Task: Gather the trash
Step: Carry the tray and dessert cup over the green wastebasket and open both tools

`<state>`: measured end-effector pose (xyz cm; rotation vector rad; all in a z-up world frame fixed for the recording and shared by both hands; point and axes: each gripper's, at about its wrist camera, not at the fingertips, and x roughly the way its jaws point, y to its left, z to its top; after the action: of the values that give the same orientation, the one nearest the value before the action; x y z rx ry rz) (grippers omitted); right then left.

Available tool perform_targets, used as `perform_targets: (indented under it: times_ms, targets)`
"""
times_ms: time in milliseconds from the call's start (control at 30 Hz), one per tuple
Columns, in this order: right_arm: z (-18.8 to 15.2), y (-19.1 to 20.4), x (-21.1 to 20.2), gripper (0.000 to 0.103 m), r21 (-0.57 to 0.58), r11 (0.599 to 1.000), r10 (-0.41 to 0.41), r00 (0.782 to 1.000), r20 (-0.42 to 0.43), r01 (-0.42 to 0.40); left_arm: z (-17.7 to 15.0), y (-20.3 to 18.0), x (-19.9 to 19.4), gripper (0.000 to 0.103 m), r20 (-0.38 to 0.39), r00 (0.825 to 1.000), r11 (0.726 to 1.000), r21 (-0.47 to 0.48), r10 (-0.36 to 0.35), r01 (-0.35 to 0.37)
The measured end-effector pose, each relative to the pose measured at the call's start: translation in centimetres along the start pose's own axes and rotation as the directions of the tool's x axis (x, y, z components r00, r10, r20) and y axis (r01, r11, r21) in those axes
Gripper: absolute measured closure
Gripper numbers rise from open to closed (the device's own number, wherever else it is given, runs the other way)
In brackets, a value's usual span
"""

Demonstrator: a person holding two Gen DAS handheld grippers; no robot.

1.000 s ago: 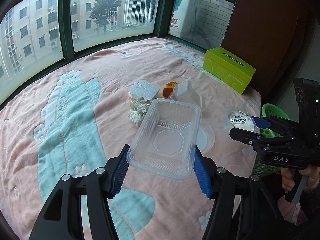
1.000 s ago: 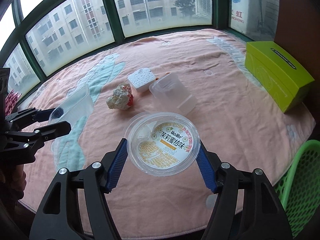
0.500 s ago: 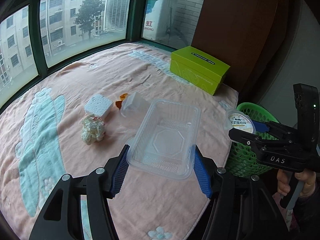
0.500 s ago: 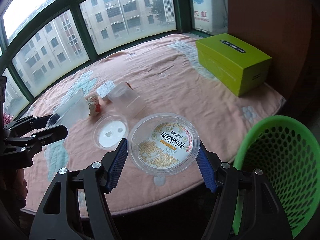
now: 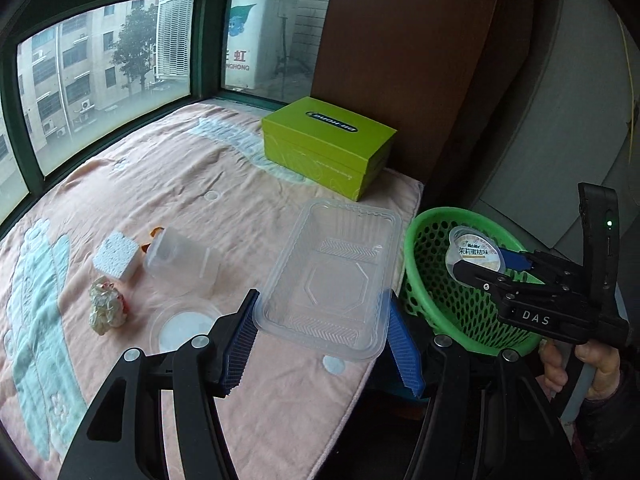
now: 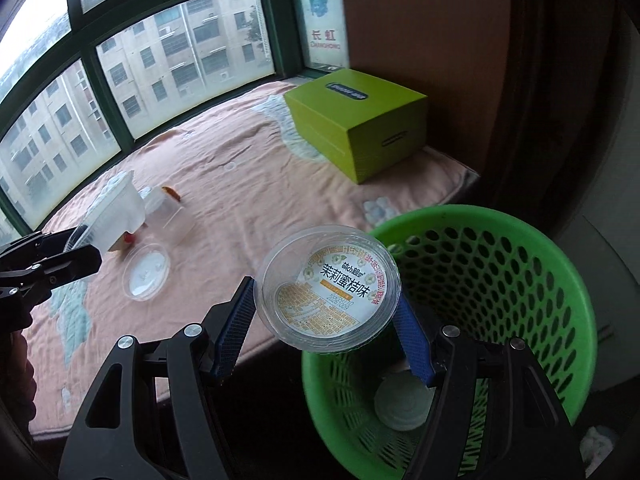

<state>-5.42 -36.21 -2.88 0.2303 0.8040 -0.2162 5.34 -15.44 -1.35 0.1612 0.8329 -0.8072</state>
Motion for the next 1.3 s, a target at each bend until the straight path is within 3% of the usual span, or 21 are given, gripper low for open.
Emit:
perform_targets:
  times_ms: [467,767,1300]
  targets:
    - [-1.8,-8.3,-1.6,0.032,0.155,0.984,-0.088,0.996,-0.009,0.088,2.3,-6.5,2.3,0.044,-0.023,0.996,0.992,0.096,-0.083,0.085]
    - [-2.5,-10.2,-3.6,0.03,0.201,0.974,-0.114,0.993,0.017,0.108,2.4,-10.0,3.8,0.044,-0.062,0.99,0.981,0.142,-0.127,0.135]
    - [-3.0,-12.5,-5.9,0.025,0.251,0.961,-0.137,0.988,0.069,0.116,1.4,-14.5,8.5,0.043,-0.196,0.97,0.964,0.196,-0.143,0.181]
